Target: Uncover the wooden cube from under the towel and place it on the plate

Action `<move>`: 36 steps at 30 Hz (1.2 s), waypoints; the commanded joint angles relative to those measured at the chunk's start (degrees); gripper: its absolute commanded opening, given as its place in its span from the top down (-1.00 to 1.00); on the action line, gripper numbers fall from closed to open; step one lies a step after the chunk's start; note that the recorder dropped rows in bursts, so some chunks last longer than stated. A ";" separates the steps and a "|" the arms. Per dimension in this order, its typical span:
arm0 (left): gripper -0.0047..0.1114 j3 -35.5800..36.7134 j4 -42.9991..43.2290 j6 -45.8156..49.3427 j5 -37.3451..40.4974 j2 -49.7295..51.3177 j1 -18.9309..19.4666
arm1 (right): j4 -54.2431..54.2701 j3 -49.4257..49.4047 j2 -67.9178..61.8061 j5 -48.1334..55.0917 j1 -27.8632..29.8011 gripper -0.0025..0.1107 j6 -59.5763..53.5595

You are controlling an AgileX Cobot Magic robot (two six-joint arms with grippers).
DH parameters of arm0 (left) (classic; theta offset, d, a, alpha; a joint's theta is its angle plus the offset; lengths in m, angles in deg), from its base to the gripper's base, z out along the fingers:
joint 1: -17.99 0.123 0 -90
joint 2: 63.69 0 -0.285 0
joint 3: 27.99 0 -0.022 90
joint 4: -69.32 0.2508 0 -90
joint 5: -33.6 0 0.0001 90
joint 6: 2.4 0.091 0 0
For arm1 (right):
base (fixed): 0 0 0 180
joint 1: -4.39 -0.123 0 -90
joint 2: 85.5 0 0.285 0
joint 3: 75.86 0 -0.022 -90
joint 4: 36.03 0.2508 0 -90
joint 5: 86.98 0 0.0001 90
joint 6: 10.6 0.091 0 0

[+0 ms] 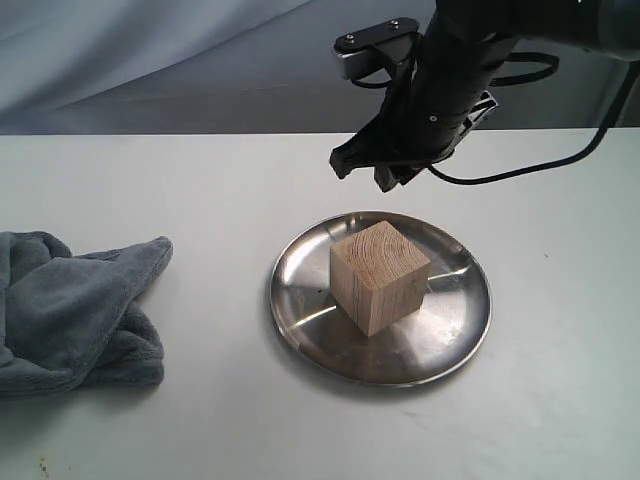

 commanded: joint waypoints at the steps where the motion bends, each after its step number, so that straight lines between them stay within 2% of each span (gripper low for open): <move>1: 0.92 0.26 -0.28 -0.20 -0.65 -0.23 0.17 | -1.44 0.38 0.38 4.71 1.92 0.96 2.59; 7: 0.92 0.26 -0.28 -0.20 -0.65 -0.23 0.17 | 0.45 0.38 0.38 13.08 13.00 0.96 0.89; 13: 0.92 0.26 -0.28 -0.20 -0.65 -0.23 0.17 | 3.18 0.38 0.38 13.08 20.84 0.96 0.24; 23: 0.92 0.26 -0.28 -0.20 -0.65 -0.23 0.17 | 5.38 -9.65 4.89 13.08 25.57 0.96 -0.83; 31: 0.92 0.26 -0.28 -0.20 -0.65 -0.23 0.17 | 7.14 -18.69 10.93 8.35 30.41 0.96 -1.05; 36: 0.92 0.26 -0.28 -0.20 -0.65 -0.23 0.17 | 7.14 -23.94 15.17 5.17 31.32 0.96 -1.05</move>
